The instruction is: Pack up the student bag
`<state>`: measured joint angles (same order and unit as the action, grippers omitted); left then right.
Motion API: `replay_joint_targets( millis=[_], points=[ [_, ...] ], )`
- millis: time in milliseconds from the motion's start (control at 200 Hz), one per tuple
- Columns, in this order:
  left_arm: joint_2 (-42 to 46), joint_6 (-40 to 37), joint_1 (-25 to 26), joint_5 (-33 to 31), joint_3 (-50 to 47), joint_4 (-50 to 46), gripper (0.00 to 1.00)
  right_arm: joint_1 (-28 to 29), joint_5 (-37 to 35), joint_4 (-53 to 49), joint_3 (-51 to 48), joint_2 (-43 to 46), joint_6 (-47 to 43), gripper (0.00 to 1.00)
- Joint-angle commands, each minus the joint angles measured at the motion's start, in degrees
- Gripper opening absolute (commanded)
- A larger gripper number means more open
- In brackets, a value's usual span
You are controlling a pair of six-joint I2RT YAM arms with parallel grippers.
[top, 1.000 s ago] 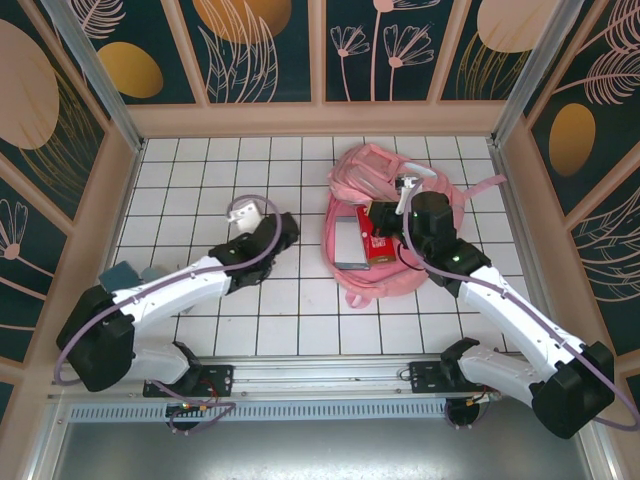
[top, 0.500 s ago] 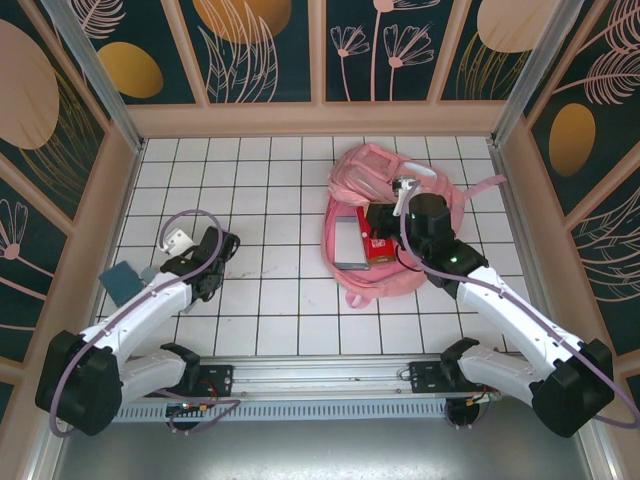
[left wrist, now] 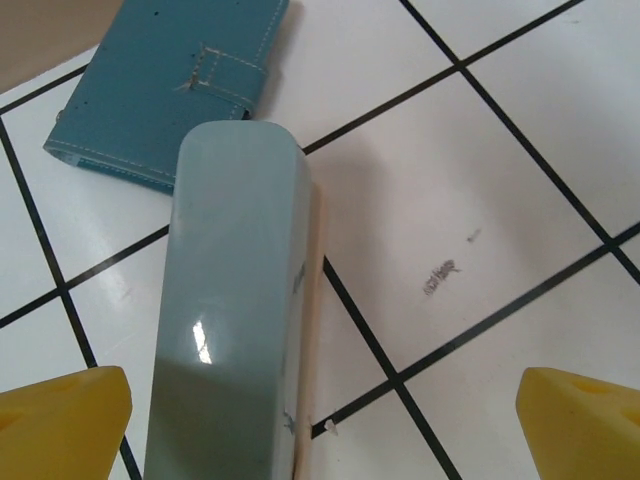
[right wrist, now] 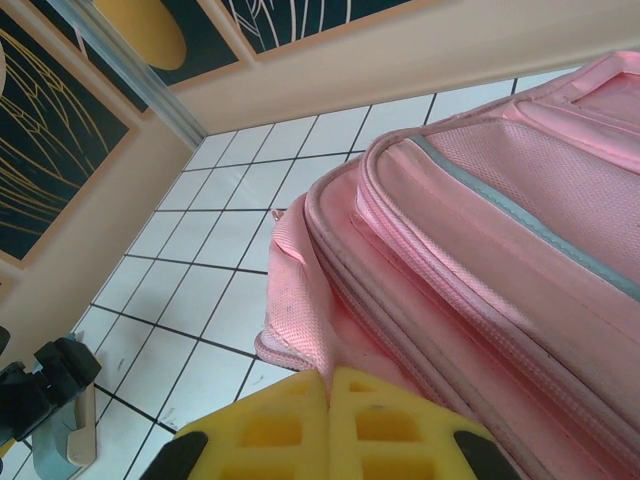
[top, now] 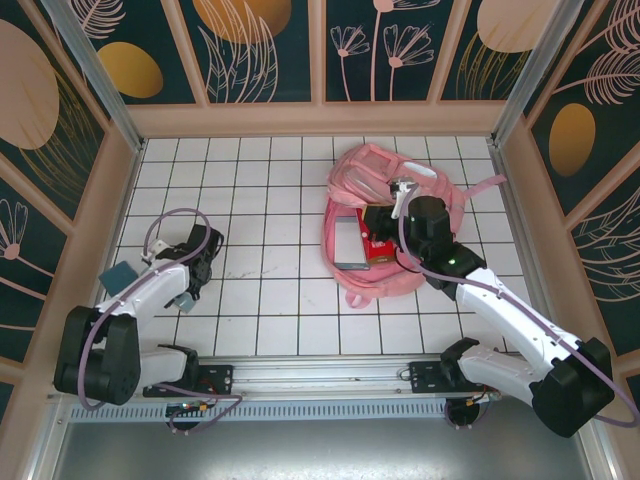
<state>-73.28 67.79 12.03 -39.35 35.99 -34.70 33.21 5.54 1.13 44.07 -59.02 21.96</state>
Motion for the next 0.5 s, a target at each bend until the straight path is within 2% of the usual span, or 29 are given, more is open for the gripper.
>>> replay_joint_targets(
  millis=[0, 155, 220, 495],
  points=[
    [-1.5, 0.7, -1.6, 1.3, -1.0, -0.3, 0.98, 0.5, 1.6, 7.0, -0.3, 1.9, -1.1, 0.0],
    [-3.8, -0.1, -3.1, 3.6, -2.4, 2.2, 0.96, 0.5, 1.4, 7.2, -0.9, 2.9, -1.1, 0.0],
    [-4.8, -0.7, -3.2, 4.1, -2.4, 3.1, 0.92, 0.4, 1.4, 7.3, -1.1, 3.1, -1.0, 0.0],
    [-5.0, -1.4, -3.2, 3.3, -2.5, 3.1, 0.58, 0.2, 1.3, 7.3, -1.1, 3.2, -0.9, 0.0]
  ],
)
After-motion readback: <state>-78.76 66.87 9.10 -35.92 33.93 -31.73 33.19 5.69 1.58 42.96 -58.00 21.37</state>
